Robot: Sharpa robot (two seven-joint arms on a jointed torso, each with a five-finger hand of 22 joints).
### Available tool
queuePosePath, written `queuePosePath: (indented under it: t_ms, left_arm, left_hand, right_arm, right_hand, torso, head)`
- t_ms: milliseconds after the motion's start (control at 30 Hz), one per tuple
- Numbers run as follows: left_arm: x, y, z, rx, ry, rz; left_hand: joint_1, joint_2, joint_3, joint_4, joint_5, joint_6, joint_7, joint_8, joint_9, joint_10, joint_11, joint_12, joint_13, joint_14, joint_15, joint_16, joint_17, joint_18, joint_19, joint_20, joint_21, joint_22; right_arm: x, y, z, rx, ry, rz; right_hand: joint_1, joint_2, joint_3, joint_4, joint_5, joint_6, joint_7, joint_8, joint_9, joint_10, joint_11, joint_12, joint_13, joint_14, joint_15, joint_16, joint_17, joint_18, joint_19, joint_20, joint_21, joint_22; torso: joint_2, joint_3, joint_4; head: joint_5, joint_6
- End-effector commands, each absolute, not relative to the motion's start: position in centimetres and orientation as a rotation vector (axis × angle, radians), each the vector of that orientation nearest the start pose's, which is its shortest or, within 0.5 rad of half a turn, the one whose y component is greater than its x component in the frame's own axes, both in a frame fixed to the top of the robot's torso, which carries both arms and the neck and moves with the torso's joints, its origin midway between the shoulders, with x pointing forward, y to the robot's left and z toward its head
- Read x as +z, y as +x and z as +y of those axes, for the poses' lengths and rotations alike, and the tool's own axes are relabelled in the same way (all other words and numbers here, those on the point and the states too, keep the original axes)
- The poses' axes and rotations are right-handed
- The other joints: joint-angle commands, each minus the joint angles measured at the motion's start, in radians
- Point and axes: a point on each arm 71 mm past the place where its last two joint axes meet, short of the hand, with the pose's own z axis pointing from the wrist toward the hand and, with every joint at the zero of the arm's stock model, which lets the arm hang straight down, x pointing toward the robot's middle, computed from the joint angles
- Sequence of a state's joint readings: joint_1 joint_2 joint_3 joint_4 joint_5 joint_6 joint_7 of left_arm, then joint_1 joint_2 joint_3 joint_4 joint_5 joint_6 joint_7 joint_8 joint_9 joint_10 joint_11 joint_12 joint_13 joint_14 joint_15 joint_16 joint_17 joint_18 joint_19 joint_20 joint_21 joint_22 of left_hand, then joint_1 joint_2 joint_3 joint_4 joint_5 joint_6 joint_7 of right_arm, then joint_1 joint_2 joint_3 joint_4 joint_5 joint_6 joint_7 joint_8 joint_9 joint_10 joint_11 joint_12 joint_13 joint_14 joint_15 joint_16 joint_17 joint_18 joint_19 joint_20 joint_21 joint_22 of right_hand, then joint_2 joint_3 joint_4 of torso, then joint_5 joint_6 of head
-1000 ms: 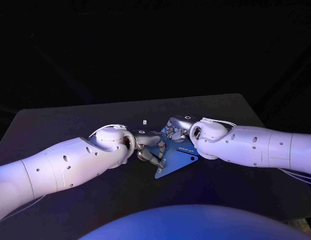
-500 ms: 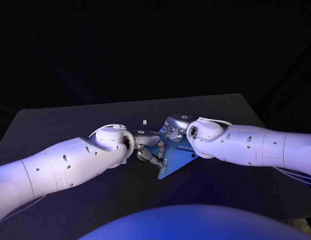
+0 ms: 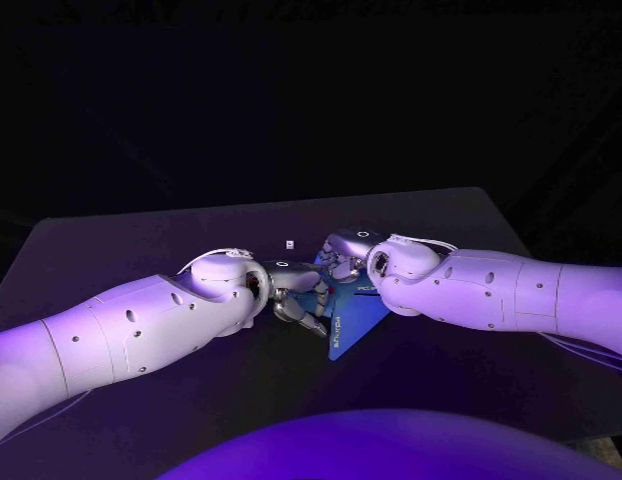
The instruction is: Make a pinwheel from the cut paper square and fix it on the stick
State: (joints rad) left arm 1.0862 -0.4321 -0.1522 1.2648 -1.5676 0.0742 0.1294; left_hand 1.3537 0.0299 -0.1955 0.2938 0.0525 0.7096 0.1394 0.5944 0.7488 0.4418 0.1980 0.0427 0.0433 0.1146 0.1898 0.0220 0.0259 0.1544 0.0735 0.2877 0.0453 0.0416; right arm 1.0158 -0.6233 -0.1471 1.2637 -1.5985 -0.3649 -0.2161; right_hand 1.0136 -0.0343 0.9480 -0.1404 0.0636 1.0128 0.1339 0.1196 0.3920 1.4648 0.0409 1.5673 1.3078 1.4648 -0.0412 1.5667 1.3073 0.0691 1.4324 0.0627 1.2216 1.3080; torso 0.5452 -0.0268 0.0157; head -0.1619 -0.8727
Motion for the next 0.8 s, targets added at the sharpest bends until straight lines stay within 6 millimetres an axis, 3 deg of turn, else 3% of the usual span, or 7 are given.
queuePosePath:
  t_ms: [33,400,633,700,800]
  left_arm:
    - [-30.4,44.0,4.4,-0.93,0.736,2.074]
    - [-30.4,44.0,4.5,-0.925,0.734,2.078]
    - [-30.4,44.0,4.6,-0.925,0.733,2.08]
    - [-30.4,44.0,4.6,-0.924,0.733,2.08]
    - [-30.4,44.0,4.7,-0.924,0.732,2.081]
  left_hand:
    - [-0.009,-0.002,0.005,0.001,-0.005,0.0,0.004,0.006,0.001,-0.008,-0.001,-0.002,-0.002,-0.001,0.003,-0.001,-0.002,0.01,-0.006,0.003,0.007,0.002]
    - [-0.008,0.0,0.006,0.001,-0.005,-0.003,0.017,0.012,0.006,-0.013,-0.005,-0.003,-0.002,-0.001,0.001,-0.001,-0.002,0.011,-0.006,0.003,0.007,0.002]
    - [-0.008,0.0,0.006,0.001,-0.005,-0.003,0.017,0.012,0.006,-0.013,-0.005,-0.003,-0.002,-0.001,0.001,-0.001,-0.002,0.011,-0.006,0.003,0.007,0.002]
    - [-0.008,0.0,0.006,0.001,-0.005,-0.003,0.018,0.012,0.007,-0.013,-0.005,-0.003,-0.002,-0.001,0.001,-0.001,-0.002,0.011,-0.006,0.003,0.007,0.002]
    - [-0.008,-0.001,0.006,0.001,-0.005,-0.006,0.021,0.013,0.008,-0.019,-0.006,-0.004,-0.003,-0.001,0.001,-0.001,-0.002,0.011,-0.006,0.004,0.007,0.002]
  right_arm:
    - [-32.3,46.5,-16.4,0.469,-0.25,1.852]
    - [-32.3,46.6,-16.2,0.473,-0.252,1.846]
    - [-31.4,46.7,-17.4,0.472,-0.199,1.748]
    - [-30.8,46.6,-18.0,0.493,-0.159,1.687]
    - [-29.8,46.6,-19.1,0.533,-0.083,1.622]
  right_hand:
    - [0.001,0.008,0.005,0.002,-0.006,-0.007,-0.003,0.004,0.001,0.106,0.007,0.003,0.263,0.106,0.001,0.004,0.264,0.008,0.005,0.003,0.0,0.076]
    - [0.003,0.009,0.005,0.002,-0.006,-0.008,-0.003,0.004,0.001,0.106,0.007,0.003,0.263,0.106,0.001,0.004,0.264,0.008,0.005,0.003,0.0,0.076]
    - [0.004,0.009,0.005,0.002,-0.006,-0.009,-0.003,0.004,0.001,0.106,0.008,0.003,0.263,0.106,0.001,0.004,0.264,0.008,0.005,0.003,0.001,0.076]
    - [0.005,0.0,-0.001,-0.001,-0.008,-0.01,-0.002,0.005,0.001,0.106,0.008,0.003,0.263,0.106,0.001,0.004,0.264,0.008,0.006,0.002,0.001,0.077]
    - [0.009,-0.031,-0.038,-0.01,-0.01,-0.013,-0.002,0.009,0.006,0.106,0.009,0.003,0.263,0.106,0.003,0.004,0.264,0.01,0.002,0.003,-0.009,0.073]
  torso:
    - [0.0,0.0003,-0.0008]
    - [0.0,-0.0002,-0.0005]
    - [0.0,-0.0001,-0.001]
    - [0.0,0.0003,-0.001]
    - [0.0,0.0001,-0.0016]
  head:
    - [0.0,0.0]
    - [-0.001,0.0]
    - [0.002,0.0]
    - [0.002,0.0]
    - [0.003,0.0]
